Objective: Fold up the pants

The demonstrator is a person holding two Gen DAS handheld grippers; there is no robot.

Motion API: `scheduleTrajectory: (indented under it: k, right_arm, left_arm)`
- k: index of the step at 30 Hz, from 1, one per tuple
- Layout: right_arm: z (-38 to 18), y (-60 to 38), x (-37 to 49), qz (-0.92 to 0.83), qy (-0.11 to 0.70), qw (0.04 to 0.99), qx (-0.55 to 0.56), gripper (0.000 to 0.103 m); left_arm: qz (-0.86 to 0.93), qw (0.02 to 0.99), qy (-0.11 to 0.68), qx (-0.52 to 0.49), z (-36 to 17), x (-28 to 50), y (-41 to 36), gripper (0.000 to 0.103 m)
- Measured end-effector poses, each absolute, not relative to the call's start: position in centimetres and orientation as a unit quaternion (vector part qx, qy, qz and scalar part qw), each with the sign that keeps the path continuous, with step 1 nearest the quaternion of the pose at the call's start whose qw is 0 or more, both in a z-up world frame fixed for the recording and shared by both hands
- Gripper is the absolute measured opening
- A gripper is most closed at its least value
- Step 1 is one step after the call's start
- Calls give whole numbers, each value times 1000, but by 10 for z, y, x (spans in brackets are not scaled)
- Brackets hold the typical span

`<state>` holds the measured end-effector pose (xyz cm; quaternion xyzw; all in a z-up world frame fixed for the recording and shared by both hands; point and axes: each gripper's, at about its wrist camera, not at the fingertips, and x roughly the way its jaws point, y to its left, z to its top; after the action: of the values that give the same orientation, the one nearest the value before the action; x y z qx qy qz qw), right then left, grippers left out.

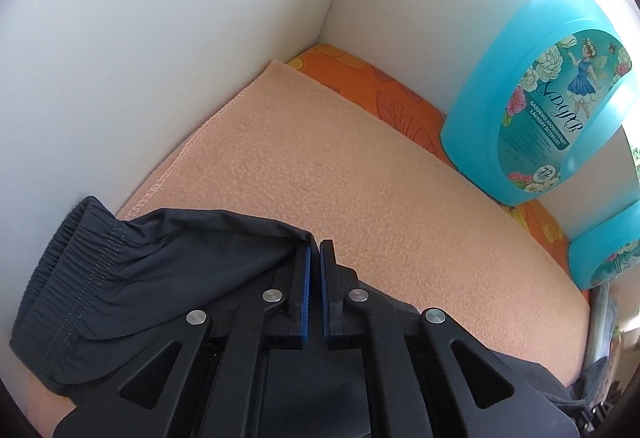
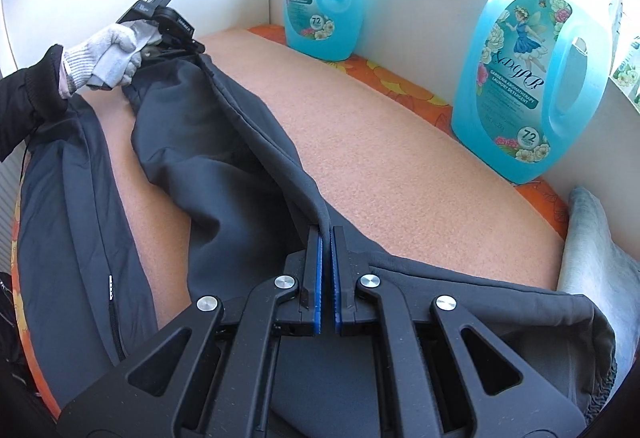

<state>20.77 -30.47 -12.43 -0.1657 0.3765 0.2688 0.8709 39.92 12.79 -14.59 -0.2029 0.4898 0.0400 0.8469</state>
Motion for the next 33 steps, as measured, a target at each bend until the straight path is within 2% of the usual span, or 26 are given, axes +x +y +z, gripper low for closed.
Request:
scheduleTrajectory:
  k: [10,22,27,33]
  right_arm:
    - [-84,-308,174,234,332,899,-166,4]
    - [-46,-306,58,229,295,913,-167,4]
    - [-53,-308,6,230,298,912,-160,4]
    - [-81,-310,-44,233,329,904,-141,4]
  left_arm:
    - [6,889,409,-204,-73,340,135,2]
    - [-43,914,333,-228,-13,212,163,2]
    - [-56,918,313,-239,-9,152,170,3]
    - [-55,909,320,-260,-49,85,174,2]
